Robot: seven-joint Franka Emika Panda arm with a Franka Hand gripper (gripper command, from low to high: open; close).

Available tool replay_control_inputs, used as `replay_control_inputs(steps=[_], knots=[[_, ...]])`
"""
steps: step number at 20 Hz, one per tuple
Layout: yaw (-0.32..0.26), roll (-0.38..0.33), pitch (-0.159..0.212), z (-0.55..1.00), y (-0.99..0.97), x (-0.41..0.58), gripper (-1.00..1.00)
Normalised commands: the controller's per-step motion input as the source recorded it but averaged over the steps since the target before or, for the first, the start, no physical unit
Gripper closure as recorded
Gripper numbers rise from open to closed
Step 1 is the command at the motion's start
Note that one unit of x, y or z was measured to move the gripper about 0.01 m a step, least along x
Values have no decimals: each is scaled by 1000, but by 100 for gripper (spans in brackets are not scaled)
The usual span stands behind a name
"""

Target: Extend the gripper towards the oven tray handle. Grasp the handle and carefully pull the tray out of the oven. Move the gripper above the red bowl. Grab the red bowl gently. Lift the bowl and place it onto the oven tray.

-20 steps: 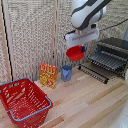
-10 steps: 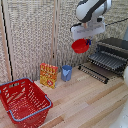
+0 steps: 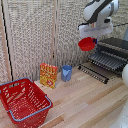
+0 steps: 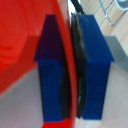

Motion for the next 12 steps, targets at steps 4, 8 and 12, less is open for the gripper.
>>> replay_control_inputs(steps=[4, 8, 12], knots=[[-113, 5, -10, 109, -874, 0, 100], [-88, 16, 3, 23, -924, -6, 100], [-89, 22, 52, -95, -863, -1, 100]])
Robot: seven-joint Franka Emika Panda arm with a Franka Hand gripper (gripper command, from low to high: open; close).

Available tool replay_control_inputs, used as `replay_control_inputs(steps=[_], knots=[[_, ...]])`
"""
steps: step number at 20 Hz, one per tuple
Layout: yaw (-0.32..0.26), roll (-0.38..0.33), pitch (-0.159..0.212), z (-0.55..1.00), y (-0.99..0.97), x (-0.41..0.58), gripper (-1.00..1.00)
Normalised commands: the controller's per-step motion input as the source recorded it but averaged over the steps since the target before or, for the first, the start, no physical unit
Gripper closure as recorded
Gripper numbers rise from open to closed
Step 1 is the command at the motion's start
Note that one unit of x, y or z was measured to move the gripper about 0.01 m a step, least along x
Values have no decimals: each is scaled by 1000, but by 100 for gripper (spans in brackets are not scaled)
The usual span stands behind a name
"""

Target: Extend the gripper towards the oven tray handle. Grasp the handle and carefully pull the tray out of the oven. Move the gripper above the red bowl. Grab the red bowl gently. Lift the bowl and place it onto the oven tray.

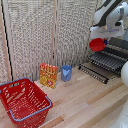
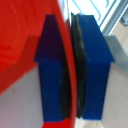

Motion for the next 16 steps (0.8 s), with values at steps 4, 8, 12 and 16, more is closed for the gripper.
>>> replay_control_inputs(steps=[4, 8, 12, 16], knots=[[-95, 2, 47, -114, -715, 0, 100], [-17, 0, 19, -244, -416, 46, 100], [-2, 0, 10, -329, -15, 25, 100], [-21, 0, 4, -110, 9, 0, 100]])
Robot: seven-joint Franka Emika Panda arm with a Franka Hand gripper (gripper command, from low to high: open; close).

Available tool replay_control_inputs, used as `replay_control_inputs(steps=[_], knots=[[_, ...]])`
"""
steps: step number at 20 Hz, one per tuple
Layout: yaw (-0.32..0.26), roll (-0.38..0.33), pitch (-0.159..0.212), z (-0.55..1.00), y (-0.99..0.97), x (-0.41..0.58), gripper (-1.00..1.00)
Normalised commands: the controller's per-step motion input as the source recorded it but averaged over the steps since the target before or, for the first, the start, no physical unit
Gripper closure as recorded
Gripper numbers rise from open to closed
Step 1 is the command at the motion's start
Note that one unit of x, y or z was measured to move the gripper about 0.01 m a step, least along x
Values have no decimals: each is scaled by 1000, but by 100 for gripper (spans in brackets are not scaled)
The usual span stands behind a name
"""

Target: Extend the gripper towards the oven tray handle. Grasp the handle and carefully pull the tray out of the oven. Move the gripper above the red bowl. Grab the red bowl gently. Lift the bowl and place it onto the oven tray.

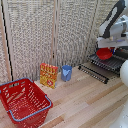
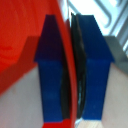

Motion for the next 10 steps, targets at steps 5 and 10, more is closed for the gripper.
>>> replay_control_inputs(steps=[5, 10], knots=[[-2, 0, -1, 77, -1, 62, -100], [-17, 8, 0, 240, -14, 179, -100]])
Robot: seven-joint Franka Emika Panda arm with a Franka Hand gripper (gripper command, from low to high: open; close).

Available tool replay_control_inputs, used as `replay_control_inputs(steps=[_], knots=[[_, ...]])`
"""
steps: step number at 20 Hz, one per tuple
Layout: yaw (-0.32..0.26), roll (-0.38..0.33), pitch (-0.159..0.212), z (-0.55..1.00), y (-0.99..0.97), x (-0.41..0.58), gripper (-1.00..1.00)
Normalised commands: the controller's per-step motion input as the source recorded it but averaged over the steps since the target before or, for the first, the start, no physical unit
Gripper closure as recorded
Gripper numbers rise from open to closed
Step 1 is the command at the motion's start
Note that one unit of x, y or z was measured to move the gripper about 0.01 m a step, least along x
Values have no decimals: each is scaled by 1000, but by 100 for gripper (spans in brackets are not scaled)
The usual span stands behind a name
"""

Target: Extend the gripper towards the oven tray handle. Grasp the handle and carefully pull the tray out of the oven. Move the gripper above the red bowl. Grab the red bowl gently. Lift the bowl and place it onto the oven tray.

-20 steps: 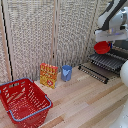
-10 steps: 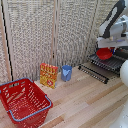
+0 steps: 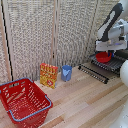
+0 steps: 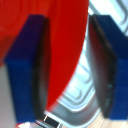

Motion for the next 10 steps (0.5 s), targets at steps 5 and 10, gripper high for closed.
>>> replay_control_inputs(steps=[5, 10], knots=[[-51, 36, 2, 582, -5, 158, -100], [-84, 34, 57, 842, 2, 134, -100]])
